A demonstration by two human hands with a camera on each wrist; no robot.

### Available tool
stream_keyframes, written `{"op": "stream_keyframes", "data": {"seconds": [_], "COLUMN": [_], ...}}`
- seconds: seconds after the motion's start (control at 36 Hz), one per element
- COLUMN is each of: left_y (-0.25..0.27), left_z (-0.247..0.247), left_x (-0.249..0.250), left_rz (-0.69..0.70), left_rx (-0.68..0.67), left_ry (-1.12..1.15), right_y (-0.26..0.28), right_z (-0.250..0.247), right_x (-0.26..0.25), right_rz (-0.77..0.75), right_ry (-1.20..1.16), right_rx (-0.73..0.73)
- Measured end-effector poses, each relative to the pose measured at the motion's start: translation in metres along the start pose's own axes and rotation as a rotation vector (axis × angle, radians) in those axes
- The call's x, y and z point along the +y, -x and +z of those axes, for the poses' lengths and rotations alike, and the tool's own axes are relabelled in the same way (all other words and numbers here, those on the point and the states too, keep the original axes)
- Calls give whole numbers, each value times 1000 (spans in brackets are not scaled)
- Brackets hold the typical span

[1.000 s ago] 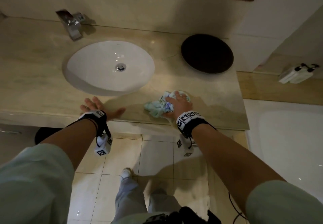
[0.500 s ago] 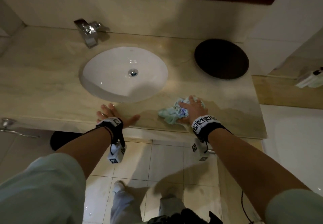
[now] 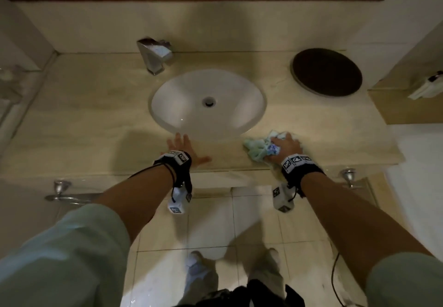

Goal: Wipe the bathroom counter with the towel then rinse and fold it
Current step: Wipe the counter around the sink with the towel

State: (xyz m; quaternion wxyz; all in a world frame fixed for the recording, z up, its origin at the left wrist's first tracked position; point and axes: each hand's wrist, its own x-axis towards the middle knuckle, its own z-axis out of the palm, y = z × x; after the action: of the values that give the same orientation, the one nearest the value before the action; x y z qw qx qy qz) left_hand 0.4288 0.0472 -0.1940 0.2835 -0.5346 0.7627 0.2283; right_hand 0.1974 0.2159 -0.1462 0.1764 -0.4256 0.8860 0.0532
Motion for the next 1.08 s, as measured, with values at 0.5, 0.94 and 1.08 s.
{"op": "stream_keyframes", "data": {"seconds": [0.5,0.94,1.08], "left_y": [-12,-14,-13], "left_z": [-18,-6,-8], "left_x": [-165,-168,-168], "left_rz": [73,87,83], "left_rx": [51,83,64], "left_ry": [32,33,27], "right_y": [-4,-13,14], "right_z": [50,23,42], "right_x": [-127,-136,-147], "right_rz": [52,41,-11], "right_ry": [-33,17,48], "right_rx": [-110,-115,-62]}}
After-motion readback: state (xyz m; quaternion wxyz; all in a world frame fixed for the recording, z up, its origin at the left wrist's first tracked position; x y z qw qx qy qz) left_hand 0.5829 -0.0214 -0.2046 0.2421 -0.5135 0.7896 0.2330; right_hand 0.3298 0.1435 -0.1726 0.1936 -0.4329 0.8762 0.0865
